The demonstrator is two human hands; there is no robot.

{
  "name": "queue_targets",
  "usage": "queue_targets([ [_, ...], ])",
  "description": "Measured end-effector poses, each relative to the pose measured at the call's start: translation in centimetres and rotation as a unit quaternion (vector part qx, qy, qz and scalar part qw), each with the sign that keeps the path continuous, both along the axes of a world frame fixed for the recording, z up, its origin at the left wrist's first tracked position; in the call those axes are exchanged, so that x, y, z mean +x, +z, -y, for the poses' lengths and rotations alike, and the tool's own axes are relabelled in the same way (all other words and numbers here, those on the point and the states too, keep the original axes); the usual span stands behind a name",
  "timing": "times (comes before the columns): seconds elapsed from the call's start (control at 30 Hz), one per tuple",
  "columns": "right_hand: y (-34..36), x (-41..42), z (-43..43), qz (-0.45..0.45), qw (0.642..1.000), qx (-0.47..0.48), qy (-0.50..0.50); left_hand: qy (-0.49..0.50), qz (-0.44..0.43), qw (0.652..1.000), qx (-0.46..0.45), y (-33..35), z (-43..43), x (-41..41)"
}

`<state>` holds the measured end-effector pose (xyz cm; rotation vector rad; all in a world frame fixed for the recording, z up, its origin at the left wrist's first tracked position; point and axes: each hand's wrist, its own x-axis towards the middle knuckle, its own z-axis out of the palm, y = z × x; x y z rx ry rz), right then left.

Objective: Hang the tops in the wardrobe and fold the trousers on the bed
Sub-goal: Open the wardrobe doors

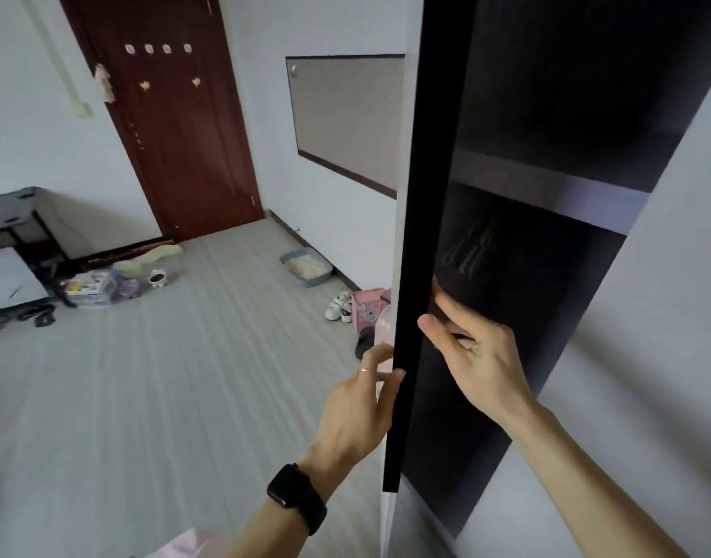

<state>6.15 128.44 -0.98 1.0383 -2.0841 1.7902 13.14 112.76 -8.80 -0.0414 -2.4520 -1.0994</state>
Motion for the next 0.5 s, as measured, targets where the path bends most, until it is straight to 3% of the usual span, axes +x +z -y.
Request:
queue_targets([
  [0.1, -0.4, -0.6, 2.5, -0.036, 0.999, -0.004, 0.016, 0.060, -0.020, 0.997, 0.049, -0.3, 0.7, 1.3],
  [0.3, -1.2, -2.2, 8.0, -0.206, 0.975, 0.068, -0.054, 0.146, -0.066, 0.987, -0.029, -1.1, 4.5, 2.4],
  [0.5, -3.3, -4.0, 14.4, -0.289, 0.938, 0.181, -0.067, 0.187, -0.056, 0.980, -0.036, -1.3, 10.0, 2.5],
])
